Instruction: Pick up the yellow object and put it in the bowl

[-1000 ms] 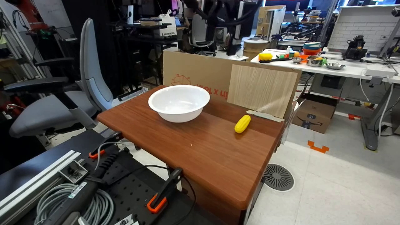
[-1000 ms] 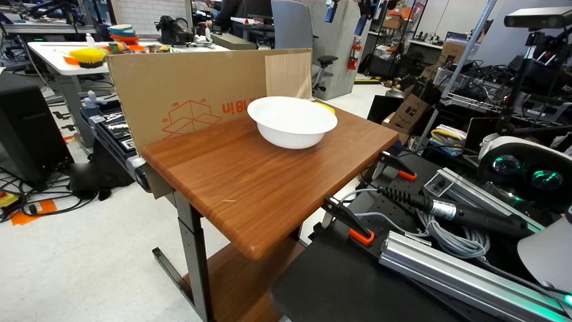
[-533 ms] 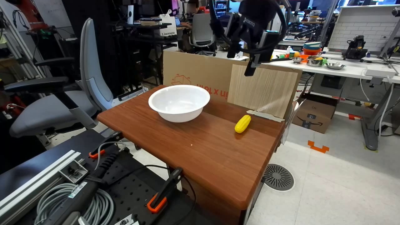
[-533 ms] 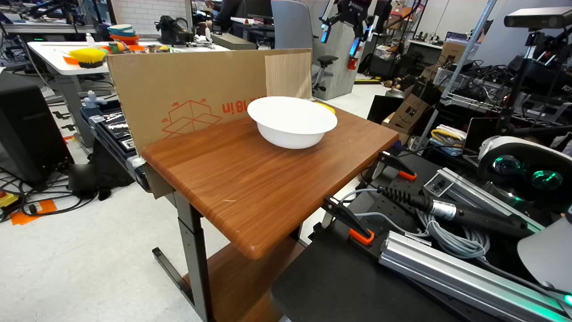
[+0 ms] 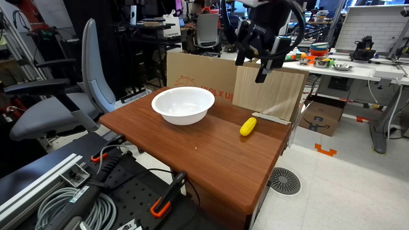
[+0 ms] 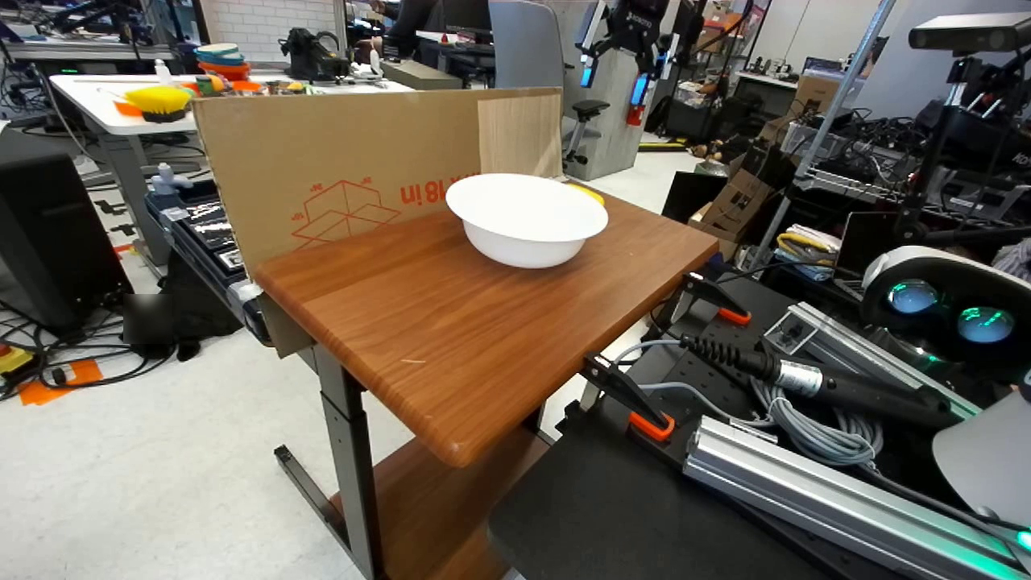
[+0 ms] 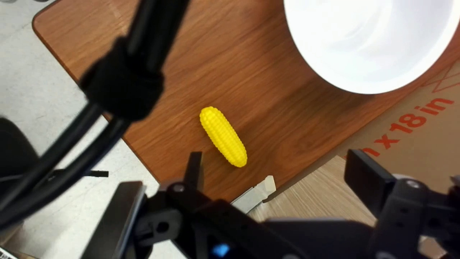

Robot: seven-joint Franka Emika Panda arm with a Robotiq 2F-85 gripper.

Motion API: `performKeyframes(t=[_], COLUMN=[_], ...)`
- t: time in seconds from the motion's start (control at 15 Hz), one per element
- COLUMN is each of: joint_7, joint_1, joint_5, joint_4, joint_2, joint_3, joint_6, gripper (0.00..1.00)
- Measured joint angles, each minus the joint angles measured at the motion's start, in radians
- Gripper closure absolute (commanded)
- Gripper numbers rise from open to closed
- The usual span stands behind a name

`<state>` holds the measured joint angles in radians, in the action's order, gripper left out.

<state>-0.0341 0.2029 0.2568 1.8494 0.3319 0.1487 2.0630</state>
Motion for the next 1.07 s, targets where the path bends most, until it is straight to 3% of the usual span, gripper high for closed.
performKeyframes(t=[0.6, 1.07], joint_7=[0.016, -0.019], joint_1=[-0.001, 0.019], joint_5=[0.047, 0.046], joint_4=[-0.103, -0.125], joint_2=[0.202, 0.305], joint_3=[-0.035, -0.027], joint_6=[0.16, 0.175], gripper=[0.0, 0.0])
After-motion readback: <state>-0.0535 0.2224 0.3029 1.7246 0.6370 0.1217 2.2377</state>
